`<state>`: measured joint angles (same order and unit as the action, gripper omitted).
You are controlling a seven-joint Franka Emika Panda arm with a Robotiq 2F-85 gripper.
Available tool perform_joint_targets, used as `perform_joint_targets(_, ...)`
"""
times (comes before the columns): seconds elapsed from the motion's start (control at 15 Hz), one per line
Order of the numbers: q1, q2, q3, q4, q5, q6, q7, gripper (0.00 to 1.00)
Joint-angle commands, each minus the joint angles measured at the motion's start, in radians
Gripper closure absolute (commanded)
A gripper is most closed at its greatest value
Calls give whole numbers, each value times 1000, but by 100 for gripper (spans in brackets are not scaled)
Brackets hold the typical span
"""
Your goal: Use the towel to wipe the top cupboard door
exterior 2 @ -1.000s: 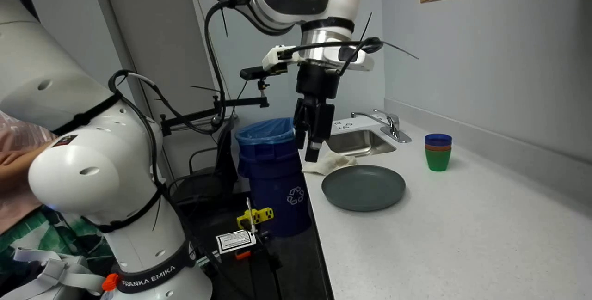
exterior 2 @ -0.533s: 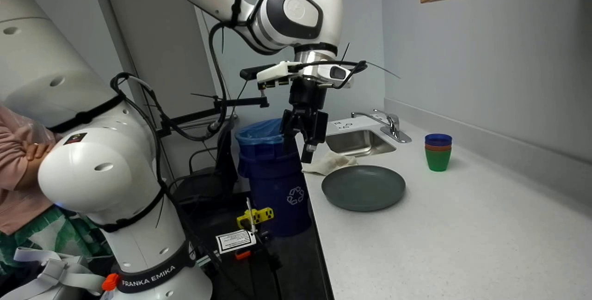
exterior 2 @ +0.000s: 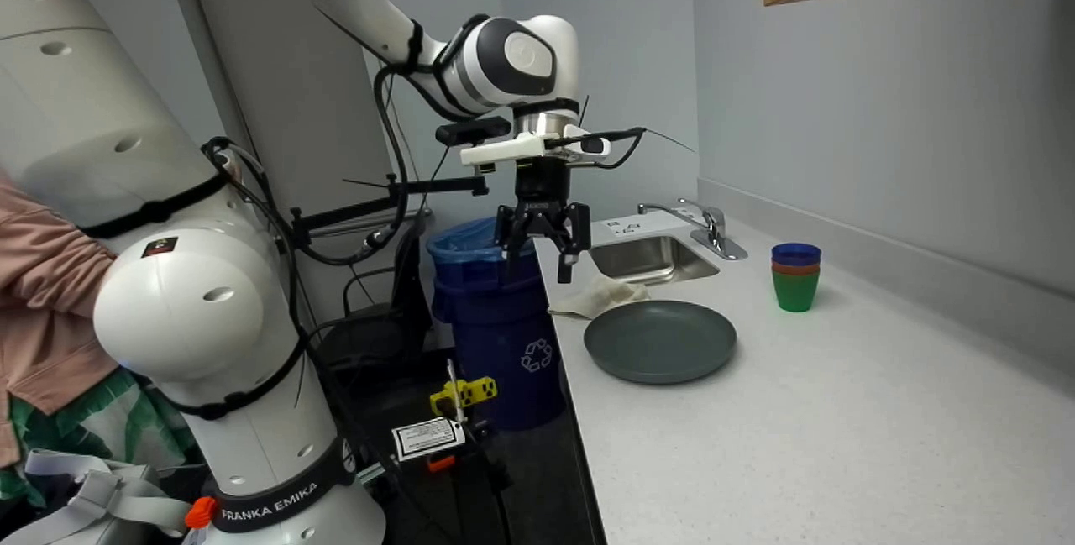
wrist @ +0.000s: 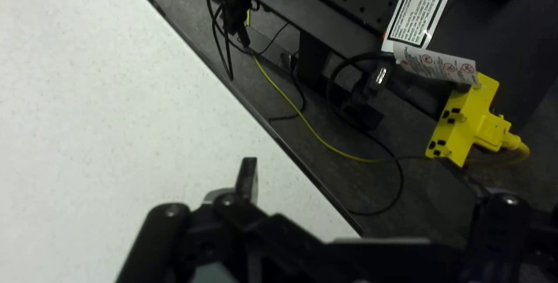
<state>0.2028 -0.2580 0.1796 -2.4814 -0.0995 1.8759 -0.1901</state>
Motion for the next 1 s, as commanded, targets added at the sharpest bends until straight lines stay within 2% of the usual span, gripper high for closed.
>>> perform_joint_targets(0.0,47,19,20,20,0,107,-86,0)
perform_joint_targets(0.2,67,13,44,14,-33,190,-93,0)
perform_joint_targets(0.27,58,10,35,5,-12,153,-66,0)
perform_joint_targets(0.73,67,10,45,6,-24,177,-69,0)
perform_joint_targets(0.93,64,67,41,28,-22,213,-77,0)
